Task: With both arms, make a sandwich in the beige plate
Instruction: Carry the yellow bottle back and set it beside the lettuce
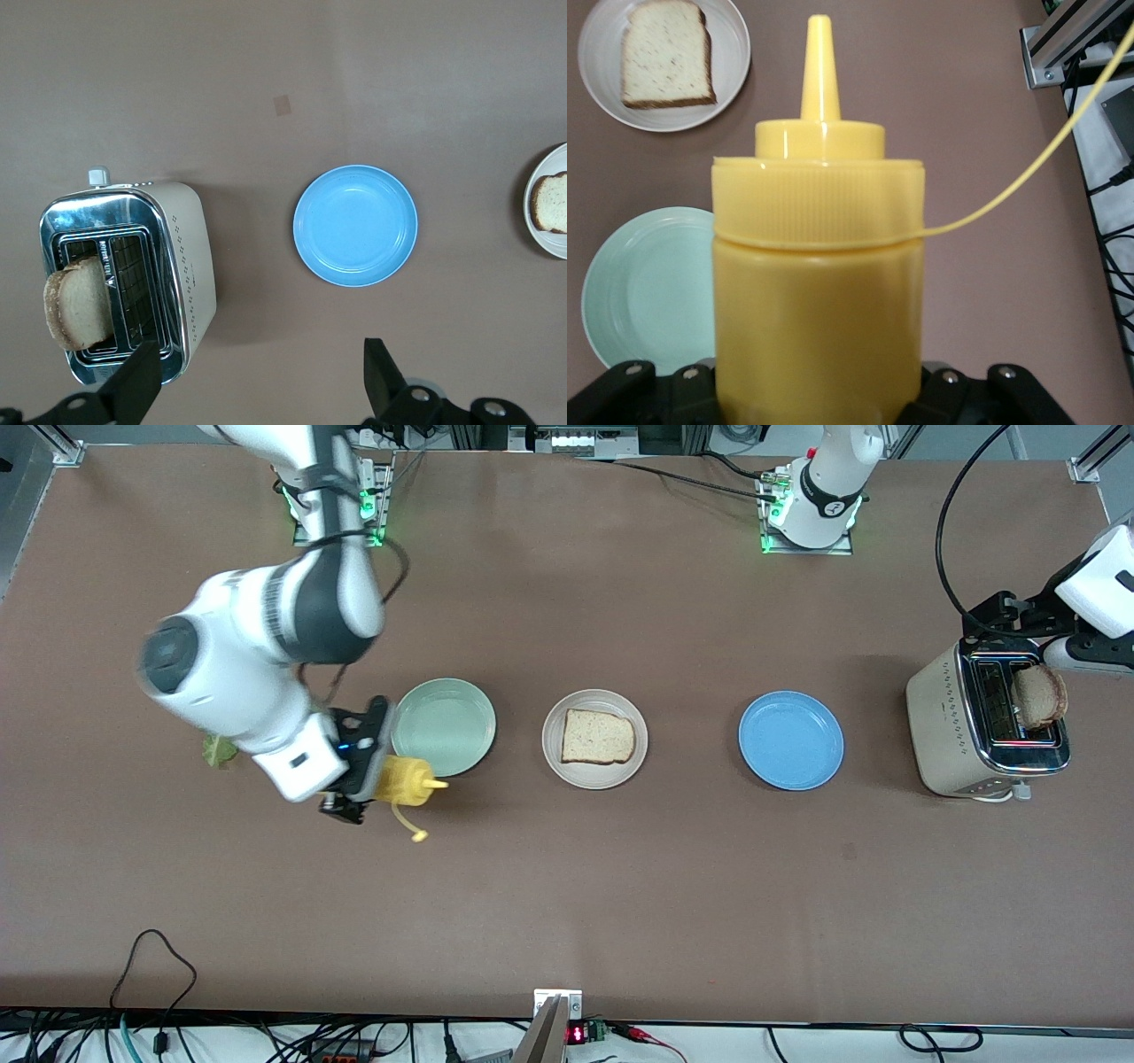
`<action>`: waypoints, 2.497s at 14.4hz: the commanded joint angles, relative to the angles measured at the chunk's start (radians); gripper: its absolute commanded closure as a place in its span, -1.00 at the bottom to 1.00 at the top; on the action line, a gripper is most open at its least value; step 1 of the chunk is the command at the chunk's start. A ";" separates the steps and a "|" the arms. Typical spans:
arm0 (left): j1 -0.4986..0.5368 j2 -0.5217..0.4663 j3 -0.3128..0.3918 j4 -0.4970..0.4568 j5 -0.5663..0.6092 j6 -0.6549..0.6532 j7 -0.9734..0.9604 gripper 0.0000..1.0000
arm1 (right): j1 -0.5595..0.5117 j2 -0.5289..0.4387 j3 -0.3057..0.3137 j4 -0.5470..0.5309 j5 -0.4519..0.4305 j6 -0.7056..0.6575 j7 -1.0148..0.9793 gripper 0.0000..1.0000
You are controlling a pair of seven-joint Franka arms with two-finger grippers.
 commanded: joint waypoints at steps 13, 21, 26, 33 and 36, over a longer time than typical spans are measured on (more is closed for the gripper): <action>0.009 -0.019 -0.007 -0.015 -0.009 0.000 -0.004 -1.00 | -0.309 -0.026 0.024 -0.413 0.641 -0.460 -0.836 0.14; 0.009 -0.019 -0.007 -0.015 -0.009 0.000 -0.004 -1.00 | -0.526 0.039 0.223 -0.573 0.732 -0.603 -1.273 0.14; 0.009 -0.019 -0.007 -0.015 -0.009 0.000 -0.004 -1.00 | -0.706 0.108 0.417 -0.568 0.748 -0.614 -1.367 0.14; 0.009 -0.019 -0.007 -0.015 -0.009 0.000 -0.004 -1.00 | -0.714 0.138 0.418 -0.565 0.748 -0.614 -1.366 -0.36; 0.009 -0.019 -0.007 -0.015 -0.009 0.000 -0.004 -1.00 | -0.721 0.145 0.420 -0.564 0.748 -0.625 -1.364 -0.46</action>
